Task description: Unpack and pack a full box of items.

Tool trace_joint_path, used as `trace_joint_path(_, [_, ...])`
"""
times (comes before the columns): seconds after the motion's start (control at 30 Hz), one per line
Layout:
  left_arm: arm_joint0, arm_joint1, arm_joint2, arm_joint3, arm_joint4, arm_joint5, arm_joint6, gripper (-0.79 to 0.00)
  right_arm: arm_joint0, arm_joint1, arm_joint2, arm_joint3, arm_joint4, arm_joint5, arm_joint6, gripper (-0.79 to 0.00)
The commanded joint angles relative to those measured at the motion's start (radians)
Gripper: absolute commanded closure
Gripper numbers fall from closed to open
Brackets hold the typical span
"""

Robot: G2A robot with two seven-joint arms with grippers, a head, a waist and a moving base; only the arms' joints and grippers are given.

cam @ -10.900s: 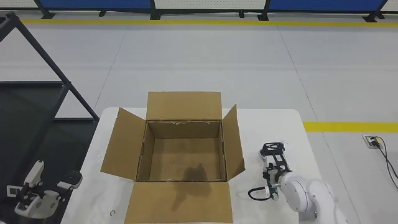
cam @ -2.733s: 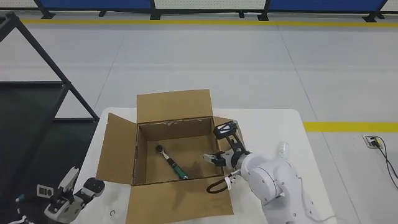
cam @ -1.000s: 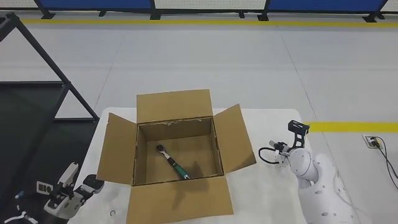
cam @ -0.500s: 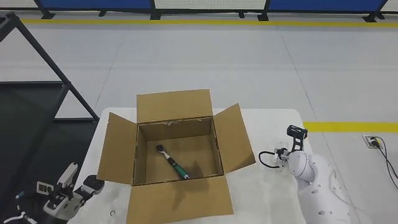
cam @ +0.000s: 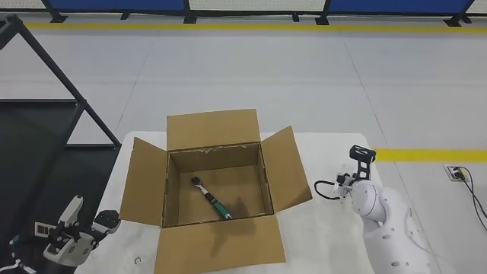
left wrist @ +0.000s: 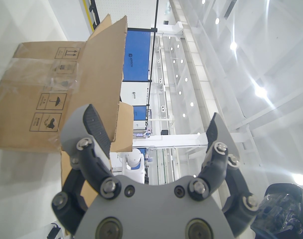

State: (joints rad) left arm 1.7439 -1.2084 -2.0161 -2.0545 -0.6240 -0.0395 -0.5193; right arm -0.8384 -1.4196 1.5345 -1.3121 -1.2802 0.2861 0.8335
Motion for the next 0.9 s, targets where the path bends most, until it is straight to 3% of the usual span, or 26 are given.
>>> trace_joint_path(0.0, [0.000,0.000,0.000,0.000,0.000,0.000,0.000,-0.785,-0.031,-0.002,-0.020,-0.111,-0.012,0.008,-0.003,0.000])
trace_joint_path(0.2, [0.000,0.000,0.000,0.000,0.000,0.000,0.000,-0.785,-0.073,-0.005,-0.104,-0.375,-0.063,-0.018,0.033,0.000])
trace_joint_path(0.37, [0.000,0.000,0.000,0.000,0.000,0.000,0.000,-0.785,-0.033,-0.011,-0.205,-0.514,-0.108,-0.073,0.078,0.000])
trace_joint_path(0.63, [0.000,0.000,0.000,0.000,0.000,0.000,0.000,-0.785,0.109,-0.030,-0.369,-0.569,-0.146,-0.144,0.160,0.000])
trace_joint_path(0.87, [0.000,0.000,0.000,0.000,0.000,0.000,0.000,-0.785,0.203,-0.052,-0.476,-0.537,-0.033,-0.248,0.213,0.000])
